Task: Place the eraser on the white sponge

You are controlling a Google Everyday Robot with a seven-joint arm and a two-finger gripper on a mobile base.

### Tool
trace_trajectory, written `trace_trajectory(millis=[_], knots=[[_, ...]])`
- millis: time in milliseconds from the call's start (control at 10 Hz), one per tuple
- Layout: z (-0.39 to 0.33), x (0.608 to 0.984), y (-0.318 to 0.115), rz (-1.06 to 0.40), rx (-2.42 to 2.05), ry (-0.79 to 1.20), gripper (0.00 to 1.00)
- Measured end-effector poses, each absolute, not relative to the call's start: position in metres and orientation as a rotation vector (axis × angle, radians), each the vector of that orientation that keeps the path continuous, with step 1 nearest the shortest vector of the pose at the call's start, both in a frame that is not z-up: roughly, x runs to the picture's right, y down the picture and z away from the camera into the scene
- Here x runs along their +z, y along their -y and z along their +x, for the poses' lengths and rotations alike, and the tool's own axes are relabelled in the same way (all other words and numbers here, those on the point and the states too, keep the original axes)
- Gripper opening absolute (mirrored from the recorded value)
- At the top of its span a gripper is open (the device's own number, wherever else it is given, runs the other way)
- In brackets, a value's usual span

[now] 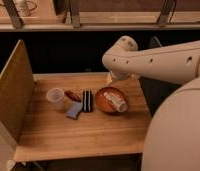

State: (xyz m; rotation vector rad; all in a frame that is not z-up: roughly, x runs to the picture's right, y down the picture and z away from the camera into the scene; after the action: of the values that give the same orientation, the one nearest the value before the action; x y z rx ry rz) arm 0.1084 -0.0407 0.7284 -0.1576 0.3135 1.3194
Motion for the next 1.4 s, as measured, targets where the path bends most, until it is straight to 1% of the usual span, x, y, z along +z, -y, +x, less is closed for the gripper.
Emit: trace_trajectory(millis=[200, 400, 600, 1000, 1400], knots=[[0.078, 0.739, 0.043, -0.251, 1.27, -0.267, 0.7], [0.045, 0.753, 0.049, -0.361, 1.254, -0.174, 0.7], [0.026, 0.761, 0.055, -0.417, 1.246, -0.111, 0.7], [0.023, 0.761, 0.056, -0.422, 1.244, -0.096, 0.7], [-0.026, 0.794, 0.033, -0.459, 1.113, -0.008, 0.7]])
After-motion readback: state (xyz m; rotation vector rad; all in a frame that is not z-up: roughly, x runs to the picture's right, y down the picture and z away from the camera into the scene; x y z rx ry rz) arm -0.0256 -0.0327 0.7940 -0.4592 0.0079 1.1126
